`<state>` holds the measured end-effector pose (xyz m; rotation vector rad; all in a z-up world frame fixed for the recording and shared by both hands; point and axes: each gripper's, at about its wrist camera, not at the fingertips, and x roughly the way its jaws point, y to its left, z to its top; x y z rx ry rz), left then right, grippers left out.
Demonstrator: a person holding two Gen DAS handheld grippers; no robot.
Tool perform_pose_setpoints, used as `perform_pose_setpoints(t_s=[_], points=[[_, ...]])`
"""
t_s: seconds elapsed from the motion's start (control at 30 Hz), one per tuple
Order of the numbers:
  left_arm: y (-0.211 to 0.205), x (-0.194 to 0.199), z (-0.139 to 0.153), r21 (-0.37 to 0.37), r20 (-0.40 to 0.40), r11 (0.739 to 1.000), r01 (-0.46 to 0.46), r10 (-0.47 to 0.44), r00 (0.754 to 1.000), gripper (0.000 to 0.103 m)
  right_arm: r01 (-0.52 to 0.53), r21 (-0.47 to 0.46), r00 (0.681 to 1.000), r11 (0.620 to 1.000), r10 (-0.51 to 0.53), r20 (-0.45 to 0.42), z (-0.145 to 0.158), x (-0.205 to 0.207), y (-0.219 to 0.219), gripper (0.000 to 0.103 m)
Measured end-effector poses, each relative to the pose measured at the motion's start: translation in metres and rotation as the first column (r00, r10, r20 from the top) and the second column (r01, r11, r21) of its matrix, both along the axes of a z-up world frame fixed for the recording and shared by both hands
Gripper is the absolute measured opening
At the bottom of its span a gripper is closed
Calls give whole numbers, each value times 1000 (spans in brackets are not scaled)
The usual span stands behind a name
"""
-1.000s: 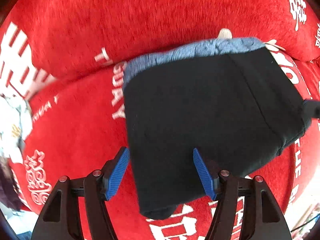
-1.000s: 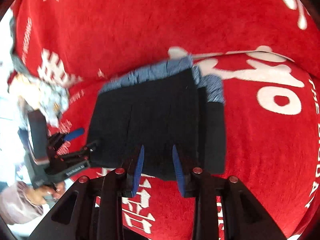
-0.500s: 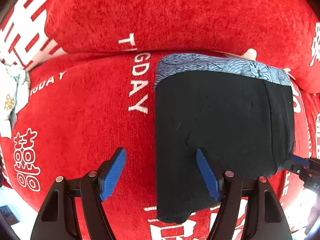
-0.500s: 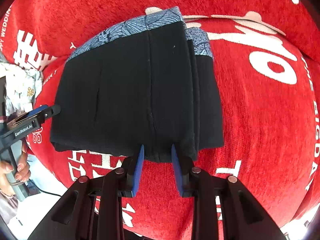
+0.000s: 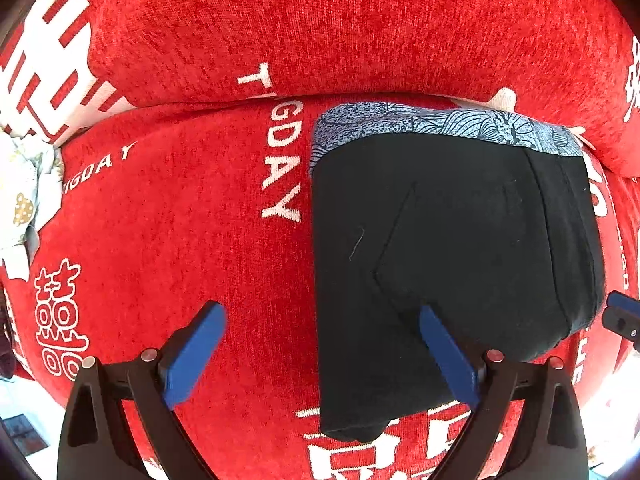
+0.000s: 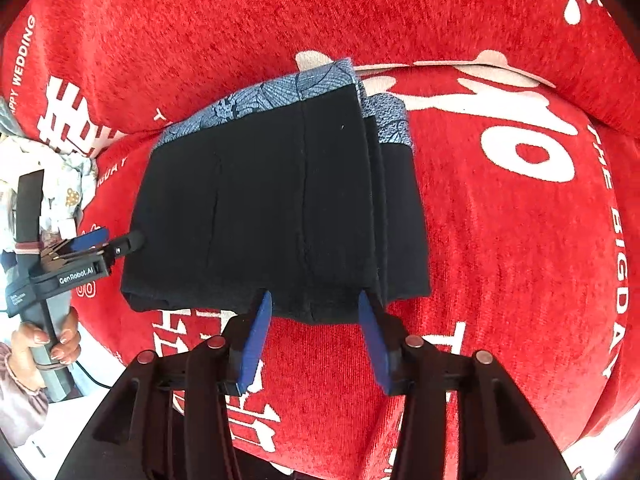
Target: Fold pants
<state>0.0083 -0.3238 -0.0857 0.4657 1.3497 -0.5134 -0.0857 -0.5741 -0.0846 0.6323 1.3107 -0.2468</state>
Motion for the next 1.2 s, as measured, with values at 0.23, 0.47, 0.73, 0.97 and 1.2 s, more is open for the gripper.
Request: perform_pose_setpoints(t_s=[0.23, 0.47, 0.73, 0.97, 1.2], points=[[3, 3, -7, 8, -34, 1000, -20, 20, 999, 98, 34, -6, 999, 999, -34, 0, 3, -1, -11, 77], [-2, 4, -8, 13, -37, 1000, -4, 4, 999, 98, 91, -1, 996, 996, -91, 18, -2, -5, -26, 90], [-7, 8, -10, 14, -52, 1000, 0, 0, 999, 98, 137, 60, 991, 989, -137, 4, -16, -12, -41, 103], [-10, 12, -12, -7, -91, 1000, -4, 4, 996, 98, 120, 102, 993, 988, -119, -19, -21, -11, -44, 103], [-5, 27, -21, -71, -198, 997, -31, 16, 980, 98, 101, 124, 995, 987, -98, -28, -28, -7, -48, 103]])
